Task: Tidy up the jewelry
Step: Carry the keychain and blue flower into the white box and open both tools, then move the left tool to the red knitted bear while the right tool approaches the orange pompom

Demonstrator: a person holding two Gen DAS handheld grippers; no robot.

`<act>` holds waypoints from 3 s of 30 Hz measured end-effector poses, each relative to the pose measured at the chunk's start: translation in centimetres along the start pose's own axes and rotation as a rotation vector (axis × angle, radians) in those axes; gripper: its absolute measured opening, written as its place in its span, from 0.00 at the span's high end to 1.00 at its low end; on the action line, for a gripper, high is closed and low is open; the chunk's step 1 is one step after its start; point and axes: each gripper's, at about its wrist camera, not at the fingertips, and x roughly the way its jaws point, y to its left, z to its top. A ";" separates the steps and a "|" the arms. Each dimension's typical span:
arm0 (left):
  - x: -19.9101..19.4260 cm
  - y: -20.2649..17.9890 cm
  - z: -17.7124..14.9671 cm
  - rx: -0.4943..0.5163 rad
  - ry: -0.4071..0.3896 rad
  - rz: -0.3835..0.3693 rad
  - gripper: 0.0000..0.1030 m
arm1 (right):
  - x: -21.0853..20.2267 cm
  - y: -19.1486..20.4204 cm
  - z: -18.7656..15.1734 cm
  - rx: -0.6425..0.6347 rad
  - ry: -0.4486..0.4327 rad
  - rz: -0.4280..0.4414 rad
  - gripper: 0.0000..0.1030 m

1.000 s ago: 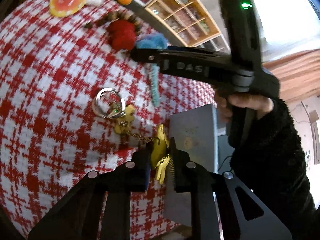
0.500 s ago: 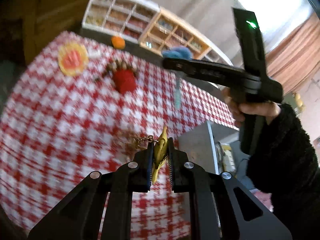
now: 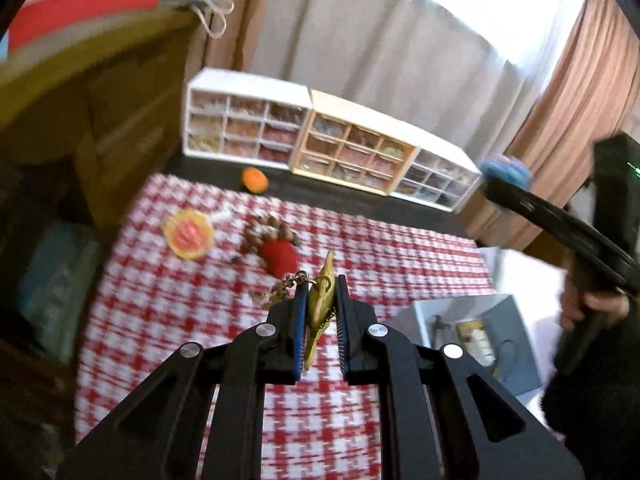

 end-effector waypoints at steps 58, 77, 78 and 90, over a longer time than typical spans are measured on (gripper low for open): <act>11.7 -16.7 -3.6 0.130 0.443 -0.070 0.77 | -5.1 -5.1 -13.6 0.235 0.233 -0.309 0.56; 2.6 -9.9 -0.3 0.099 0.199 -0.057 0.04 | -13.2 -4.3 -10.7 0.138 -0.009 -0.337 0.07; 2.3 -8.8 -0.3 0.086 0.190 -0.068 0.04 | -12.8 -4.1 -10.6 0.134 -0.014 -0.317 0.07; -1.8 5.6 -2.1 -0.120 0.099 0.126 0.05 | -4.9 -2.2 -4.9 0.104 0.013 -0.023 0.07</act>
